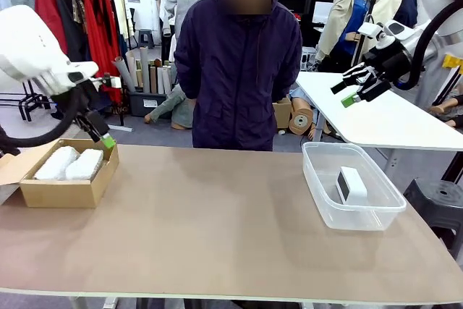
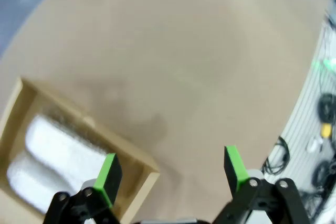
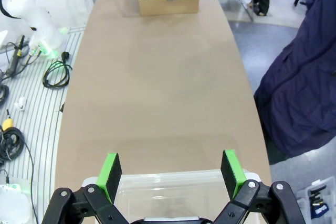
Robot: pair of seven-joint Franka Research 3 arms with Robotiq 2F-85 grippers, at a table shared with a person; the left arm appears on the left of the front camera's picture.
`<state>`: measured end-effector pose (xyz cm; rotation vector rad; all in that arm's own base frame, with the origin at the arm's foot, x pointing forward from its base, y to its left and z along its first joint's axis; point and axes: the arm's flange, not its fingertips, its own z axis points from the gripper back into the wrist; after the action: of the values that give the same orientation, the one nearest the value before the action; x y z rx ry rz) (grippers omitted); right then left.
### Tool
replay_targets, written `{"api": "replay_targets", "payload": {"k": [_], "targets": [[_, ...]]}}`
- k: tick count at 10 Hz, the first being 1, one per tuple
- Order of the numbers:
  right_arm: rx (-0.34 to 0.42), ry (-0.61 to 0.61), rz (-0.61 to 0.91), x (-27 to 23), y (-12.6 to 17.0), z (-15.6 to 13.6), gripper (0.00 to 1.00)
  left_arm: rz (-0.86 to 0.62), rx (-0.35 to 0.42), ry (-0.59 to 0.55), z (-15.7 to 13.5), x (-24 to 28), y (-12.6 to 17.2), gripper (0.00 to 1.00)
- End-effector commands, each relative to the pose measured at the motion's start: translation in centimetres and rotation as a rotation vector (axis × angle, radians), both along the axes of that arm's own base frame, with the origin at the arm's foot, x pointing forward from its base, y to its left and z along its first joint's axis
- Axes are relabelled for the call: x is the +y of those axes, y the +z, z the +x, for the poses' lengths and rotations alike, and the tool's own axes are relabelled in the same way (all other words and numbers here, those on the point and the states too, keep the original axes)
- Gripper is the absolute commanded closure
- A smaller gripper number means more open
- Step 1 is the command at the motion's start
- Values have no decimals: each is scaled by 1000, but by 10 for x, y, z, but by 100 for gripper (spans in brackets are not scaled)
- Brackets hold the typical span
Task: Separate and place wrapped and unwrapped clocks.
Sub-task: If the picked Digital clock is wrapped, place it in the Package Box ; if not, place it in the Organizing box.
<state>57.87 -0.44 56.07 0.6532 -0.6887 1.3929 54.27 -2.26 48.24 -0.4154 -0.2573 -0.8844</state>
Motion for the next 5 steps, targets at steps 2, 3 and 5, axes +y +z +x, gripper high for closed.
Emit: {"api": "replay_targets", "payload": {"k": [2, 3, 5], "targets": [[-2, 9, -17, 1, 1, -2, 0, -187, -148, -234, 8, 13, 29, 0], [-2, 9, -17, 1, 1, -2, 0, -222, -225, -311, 6, 9, 37, 0], [-2, 9, -17, 1, 1, -2, 0, -299, -328, -437, -6, -2, 50, 0]]}}
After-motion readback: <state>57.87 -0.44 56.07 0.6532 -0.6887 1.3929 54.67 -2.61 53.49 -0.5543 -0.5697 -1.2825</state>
